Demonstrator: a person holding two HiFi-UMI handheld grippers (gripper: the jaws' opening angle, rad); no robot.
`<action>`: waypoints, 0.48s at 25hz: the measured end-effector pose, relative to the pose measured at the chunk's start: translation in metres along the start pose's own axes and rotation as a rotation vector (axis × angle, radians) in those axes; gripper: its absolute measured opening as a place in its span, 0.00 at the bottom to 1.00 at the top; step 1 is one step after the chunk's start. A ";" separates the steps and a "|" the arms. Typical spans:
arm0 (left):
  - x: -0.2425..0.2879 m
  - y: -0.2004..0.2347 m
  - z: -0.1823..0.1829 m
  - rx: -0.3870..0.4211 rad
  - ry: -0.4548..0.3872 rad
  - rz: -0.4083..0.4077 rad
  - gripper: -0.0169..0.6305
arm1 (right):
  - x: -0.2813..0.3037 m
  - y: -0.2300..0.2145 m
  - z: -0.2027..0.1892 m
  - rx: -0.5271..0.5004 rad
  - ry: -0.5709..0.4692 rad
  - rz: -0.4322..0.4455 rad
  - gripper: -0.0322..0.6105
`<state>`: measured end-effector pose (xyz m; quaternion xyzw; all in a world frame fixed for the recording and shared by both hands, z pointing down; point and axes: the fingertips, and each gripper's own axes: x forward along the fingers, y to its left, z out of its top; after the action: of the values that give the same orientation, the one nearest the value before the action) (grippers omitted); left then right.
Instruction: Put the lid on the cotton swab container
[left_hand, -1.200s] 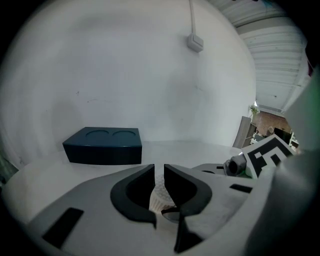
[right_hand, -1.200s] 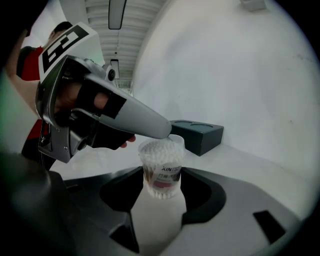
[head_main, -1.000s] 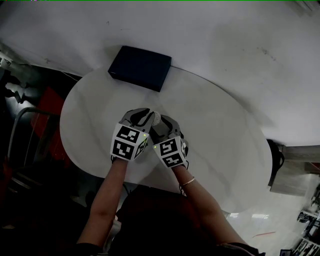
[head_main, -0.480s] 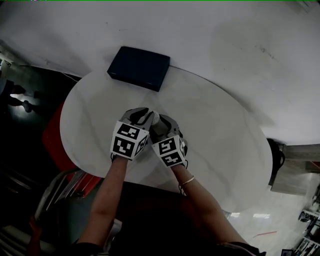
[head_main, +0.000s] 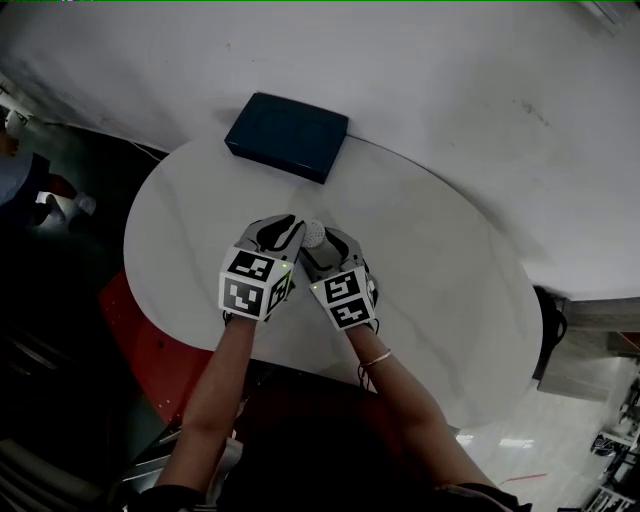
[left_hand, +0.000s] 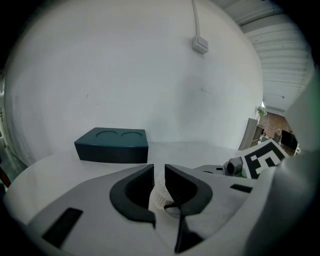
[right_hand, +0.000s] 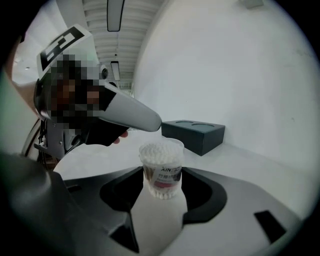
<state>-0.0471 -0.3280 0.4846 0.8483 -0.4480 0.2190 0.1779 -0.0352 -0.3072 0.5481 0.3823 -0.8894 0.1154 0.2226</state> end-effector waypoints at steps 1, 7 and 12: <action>-0.003 0.001 -0.001 -0.010 -0.008 0.005 0.12 | 0.000 0.000 0.000 0.008 -0.001 0.002 0.43; -0.026 0.002 -0.005 -0.056 -0.053 0.022 0.12 | -0.002 -0.001 -0.003 0.011 0.000 0.000 0.43; -0.042 0.003 -0.007 -0.094 -0.108 0.022 0.12 | -0.009 0.001 0.004 0.005 -0.012 -0.002 0.43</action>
<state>-0.0724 -0.2981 0.4685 0.8446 -0.4760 0.1536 0.1908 -0.0313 -0.3026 0.5400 0.3843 -0.8901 0.1152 0.2163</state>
